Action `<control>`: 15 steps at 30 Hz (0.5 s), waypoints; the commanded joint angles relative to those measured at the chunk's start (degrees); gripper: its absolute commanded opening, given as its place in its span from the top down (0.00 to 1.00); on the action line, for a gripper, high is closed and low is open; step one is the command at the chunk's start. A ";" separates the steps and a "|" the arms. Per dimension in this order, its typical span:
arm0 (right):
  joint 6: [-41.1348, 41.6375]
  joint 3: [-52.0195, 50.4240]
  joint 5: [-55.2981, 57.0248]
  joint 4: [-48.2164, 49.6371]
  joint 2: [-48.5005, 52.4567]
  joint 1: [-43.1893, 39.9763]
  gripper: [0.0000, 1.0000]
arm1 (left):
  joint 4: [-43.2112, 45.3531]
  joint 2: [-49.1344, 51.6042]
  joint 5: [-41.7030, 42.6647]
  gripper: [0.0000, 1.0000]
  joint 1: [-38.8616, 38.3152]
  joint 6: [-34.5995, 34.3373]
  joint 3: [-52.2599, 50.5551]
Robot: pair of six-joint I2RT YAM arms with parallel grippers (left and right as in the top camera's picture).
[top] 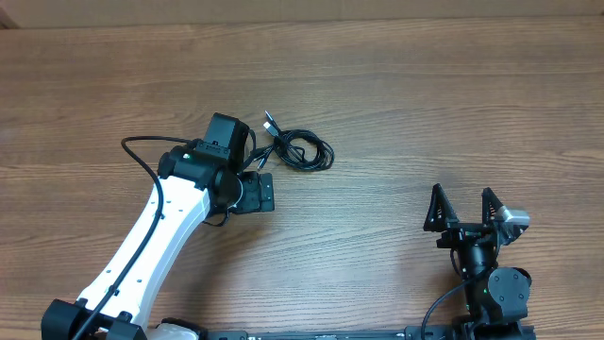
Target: Untangle cables
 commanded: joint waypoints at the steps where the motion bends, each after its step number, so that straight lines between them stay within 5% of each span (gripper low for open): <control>1: -0.46 -0.55 -0.11 0.24 -0.42 0.22 0.00 | 0.07 0.20 -1.01 0.02 -0.02 -0.79 -0.46; 15: -0.46 -0.55 -0.11 0.24 -0.42 0.22 0.00 | 1.86 0.20 -0.81 0.00 -0.02 -1.92 -0.46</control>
